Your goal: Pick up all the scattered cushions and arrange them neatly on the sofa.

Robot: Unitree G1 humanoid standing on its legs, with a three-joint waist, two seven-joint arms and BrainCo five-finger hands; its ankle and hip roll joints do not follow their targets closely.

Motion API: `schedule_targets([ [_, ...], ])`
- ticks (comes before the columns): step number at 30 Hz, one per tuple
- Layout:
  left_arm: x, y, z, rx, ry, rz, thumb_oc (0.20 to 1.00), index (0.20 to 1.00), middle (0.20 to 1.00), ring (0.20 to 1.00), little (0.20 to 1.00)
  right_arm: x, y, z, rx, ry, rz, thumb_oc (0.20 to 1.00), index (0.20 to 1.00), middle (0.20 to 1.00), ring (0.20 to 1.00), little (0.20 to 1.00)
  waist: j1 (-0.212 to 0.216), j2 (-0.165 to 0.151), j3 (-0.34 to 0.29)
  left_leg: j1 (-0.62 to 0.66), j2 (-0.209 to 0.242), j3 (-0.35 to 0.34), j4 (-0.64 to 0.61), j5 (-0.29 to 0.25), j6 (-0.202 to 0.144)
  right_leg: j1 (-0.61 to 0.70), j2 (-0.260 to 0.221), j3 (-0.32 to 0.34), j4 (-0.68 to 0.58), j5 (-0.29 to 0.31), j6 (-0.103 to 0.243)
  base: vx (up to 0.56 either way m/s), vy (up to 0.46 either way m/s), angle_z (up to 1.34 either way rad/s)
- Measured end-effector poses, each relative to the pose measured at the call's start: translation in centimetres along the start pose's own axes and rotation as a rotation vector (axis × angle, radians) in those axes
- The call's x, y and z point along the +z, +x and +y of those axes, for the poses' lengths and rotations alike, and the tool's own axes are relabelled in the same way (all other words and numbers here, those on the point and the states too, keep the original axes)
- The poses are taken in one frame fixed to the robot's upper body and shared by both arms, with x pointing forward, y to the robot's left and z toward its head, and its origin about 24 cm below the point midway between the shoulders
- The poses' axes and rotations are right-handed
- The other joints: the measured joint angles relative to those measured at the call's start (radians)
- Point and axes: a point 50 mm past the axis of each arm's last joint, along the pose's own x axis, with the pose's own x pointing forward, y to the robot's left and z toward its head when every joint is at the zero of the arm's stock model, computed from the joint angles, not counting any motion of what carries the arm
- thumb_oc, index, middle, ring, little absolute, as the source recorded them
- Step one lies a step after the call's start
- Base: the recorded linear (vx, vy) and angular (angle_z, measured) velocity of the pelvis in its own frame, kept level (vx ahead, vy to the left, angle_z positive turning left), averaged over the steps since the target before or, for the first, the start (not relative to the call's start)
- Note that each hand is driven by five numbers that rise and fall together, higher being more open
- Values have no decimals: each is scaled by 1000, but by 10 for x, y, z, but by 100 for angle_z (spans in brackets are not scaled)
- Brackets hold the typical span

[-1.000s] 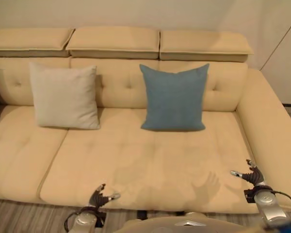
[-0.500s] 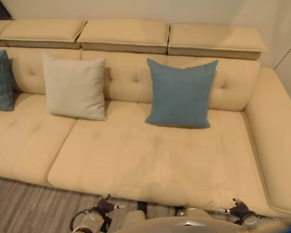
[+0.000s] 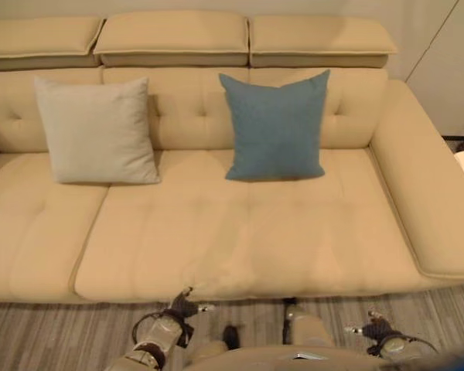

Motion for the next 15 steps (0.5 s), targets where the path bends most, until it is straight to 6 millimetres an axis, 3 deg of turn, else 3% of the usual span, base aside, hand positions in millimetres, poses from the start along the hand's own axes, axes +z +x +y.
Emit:
schedule_targets([
  [1, -12, -2, 7, 27, -1, 31, 1000, 1000, 1000, 1000, 1000, 1, 1, 1, 6, -17, 15, 1000, 1000, 1000, 1000, 1000, 33, 17, 11, -2, 28, 45, -40, 18, 29, -60, 24, -15, 123, -5, 0, -242, 51, -73],
  [3, -18, -4, 6, 29, -1, 51, 1000, 1000, 1000, 1000, 1000, -2, 1, -2, 1, -47, 29, 1000, 1000, 1000, 1000, 1000, 59, 70, 10, 13, 81, 54, -88, 47, 33, -68, 68, -39, 295, -62, 3, -161, 16, -56],
  [6, -30, -6, 10, 37, 4, 89, 1000, 1000, 1000, 1000, 1000, 0, 1, -3, 0, -47, 22, 1000, 1000, 1000, 1000, 1000, 77, 77, 5, 42, 97, 52, -151, 105, 29, 41, 57, -42, 400, -164, 32, -83, -55, -11],
  [7, -31, -7, 12, 43, 4, 93, 1000, 1000, 1000, 1000, 1000, 0, 1, -2, 0, -47, 18, 1000, 1000, 1000, 1000, 1000, 97, 72, 0, 39, 99, 56, -160, 115, 21, 120, 48, -47, 370, -210, 45, -14, -103, -28],
  [9, -36, -8, 14, 48, 4, 104, 1000, 1000, 1000, 1000, 1000, 11, 2, 0, 4, -44, -13, 1000, 1000, 1000, 1000, 1000, 114, 47, -12, 38, 87, 63, -185, 132, -8, 213, 39, -63, 197, -205, 40, 26, -126, -28],
  [10, -39, -9, 13, 46, -3, 114, 1000, 1000, 1000, 1000, 1000, 15, 2, 1, 6, -50, -27, 1000, 1000, 1000, 1000, 1000, 107, 36, -20, 40, 81, 61, -200, 141, -26, 261, 43, -68, 96, -205, 12, 49, -127, 2],
  [15, -46, -13, -5, 11, -46, 136, 1000, 1000, 1000, 1000, 1000, 7, 1, 1, 8, -64, -10, 1000, 1000, 1000, 1000, 1000, 105, 54, -82, 48, 140, 51, -251, 186, -96, 310, 115, -79, -43, -137, -37, 25, -89, 1],
])
